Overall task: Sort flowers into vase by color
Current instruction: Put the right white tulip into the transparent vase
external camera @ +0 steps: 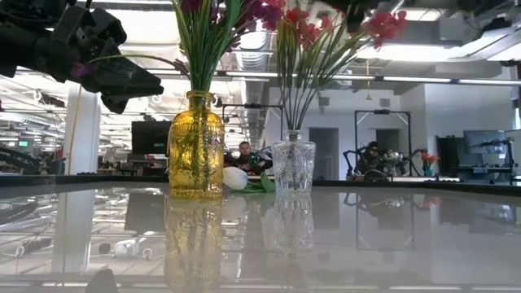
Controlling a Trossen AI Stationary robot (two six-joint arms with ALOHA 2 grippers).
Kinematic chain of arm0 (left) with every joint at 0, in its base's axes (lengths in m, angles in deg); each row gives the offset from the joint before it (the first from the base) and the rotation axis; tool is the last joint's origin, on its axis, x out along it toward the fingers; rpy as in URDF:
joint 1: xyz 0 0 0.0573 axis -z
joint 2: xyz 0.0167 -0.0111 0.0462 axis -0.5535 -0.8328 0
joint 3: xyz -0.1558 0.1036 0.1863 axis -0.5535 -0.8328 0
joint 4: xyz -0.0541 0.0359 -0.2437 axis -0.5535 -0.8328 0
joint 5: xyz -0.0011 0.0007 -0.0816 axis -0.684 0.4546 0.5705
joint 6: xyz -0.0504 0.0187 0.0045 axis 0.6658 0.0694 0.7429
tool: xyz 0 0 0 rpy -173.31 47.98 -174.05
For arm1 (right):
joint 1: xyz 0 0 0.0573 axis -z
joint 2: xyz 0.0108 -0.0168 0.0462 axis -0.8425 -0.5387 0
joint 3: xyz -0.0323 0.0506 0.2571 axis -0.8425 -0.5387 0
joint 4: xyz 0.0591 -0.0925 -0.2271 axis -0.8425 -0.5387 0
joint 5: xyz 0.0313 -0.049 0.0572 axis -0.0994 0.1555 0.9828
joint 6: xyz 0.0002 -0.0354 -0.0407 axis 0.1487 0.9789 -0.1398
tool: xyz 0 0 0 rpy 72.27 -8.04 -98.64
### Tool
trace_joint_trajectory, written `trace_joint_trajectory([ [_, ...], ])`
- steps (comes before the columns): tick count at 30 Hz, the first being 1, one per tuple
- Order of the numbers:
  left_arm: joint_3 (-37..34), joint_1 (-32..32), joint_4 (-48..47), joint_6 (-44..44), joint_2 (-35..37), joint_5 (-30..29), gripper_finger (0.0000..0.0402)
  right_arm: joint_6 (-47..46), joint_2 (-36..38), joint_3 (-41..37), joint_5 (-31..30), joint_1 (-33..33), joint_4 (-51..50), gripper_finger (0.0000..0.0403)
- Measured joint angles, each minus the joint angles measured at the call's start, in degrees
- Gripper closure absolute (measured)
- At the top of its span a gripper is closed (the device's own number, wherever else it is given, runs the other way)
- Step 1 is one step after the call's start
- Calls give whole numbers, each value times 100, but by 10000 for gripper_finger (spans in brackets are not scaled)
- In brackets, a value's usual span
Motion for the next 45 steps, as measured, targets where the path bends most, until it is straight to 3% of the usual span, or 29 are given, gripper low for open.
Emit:
trace_joint_trajectory([
  [6, 0, -1, -29, -47, 0, 0, 315, 220, -386, 0, 687, 603, 539, 388],
  [13, 0, -1, -91, -115, -2, -2, 315, 958, -745, 0, 715, 991, 1469, 388],
  [20, 0, -3, -41, -400, 0, -195, 315, 1365, -681, -138, 737, 1161, 1657, 388],
  [26, 0, -3, 93, -773, 0, -446, 315, 1536, -642, -138, 754, 1196, 1557, 388],
  [45, 2, -3, 882, -1928, 2, -452, 315, 1549, -645, -136, 645, 1238, 972, 388],
])
